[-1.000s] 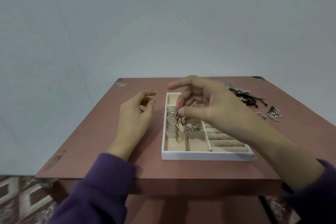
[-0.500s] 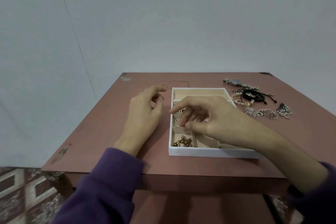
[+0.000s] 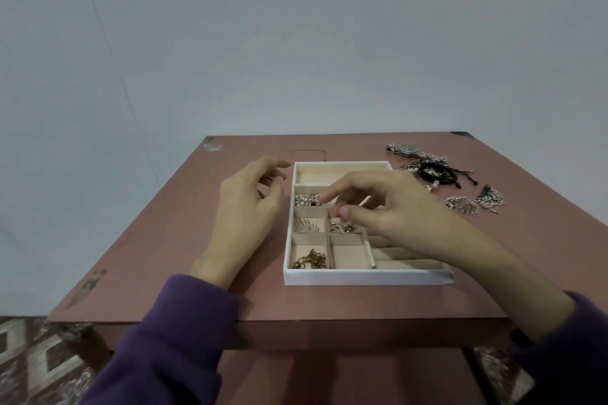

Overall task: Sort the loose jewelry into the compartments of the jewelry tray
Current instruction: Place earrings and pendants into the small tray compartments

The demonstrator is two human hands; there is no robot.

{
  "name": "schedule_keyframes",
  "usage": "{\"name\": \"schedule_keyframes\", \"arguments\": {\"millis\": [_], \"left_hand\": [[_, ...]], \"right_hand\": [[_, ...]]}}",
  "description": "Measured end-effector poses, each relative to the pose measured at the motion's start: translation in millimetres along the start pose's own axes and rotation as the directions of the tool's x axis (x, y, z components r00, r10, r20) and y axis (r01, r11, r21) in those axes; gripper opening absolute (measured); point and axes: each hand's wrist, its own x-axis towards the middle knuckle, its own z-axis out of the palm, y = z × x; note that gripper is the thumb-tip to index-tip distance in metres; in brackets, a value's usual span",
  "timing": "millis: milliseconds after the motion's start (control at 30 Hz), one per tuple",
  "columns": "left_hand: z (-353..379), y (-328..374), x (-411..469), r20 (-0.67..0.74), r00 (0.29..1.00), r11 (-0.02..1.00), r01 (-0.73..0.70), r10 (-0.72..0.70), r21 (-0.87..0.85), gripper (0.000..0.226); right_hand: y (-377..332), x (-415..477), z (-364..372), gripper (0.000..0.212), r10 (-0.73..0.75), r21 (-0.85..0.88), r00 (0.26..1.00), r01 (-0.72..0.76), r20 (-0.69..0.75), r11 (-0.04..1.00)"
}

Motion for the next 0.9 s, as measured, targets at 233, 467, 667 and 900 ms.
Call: {"name": "schedule_keyframes", "arguments": {"millis": [233,467,667,900], "left_hand": [[15.6,44.3,14.4,0.324,0.945,0.996,-0.067,0.045,0.060,0.015],[70.4,98.0,23.8,0.501,0.844,0.968,-0.245,0.191,0.044,0.015],[121.7,115.1,26.8,0.573,0.786,0.941,-0.330,0.233,0.071,0.019],[159.2,116.5,24.1,0.667,0.717,0.914,-0.382,0.201,0.136,0.020]], "right_hand": [[46.6,-13.6,-54.2,0.023,0.122,-0.033,0.959,-0.135,-0.255,0.990],[114.2,-27.9,-104.8,0.023,0.232,-0.170,0.848,-0.348,-0.476,0.922],[139.9,-39.7,-112.6,0.024,0.252,-0.229,0.812,-0.421,-0.526,0.878],[148.4,-41.7,-117.1,0.032,0.272,-0.309,0.776,-0.508,-0.569,0.804]]}}
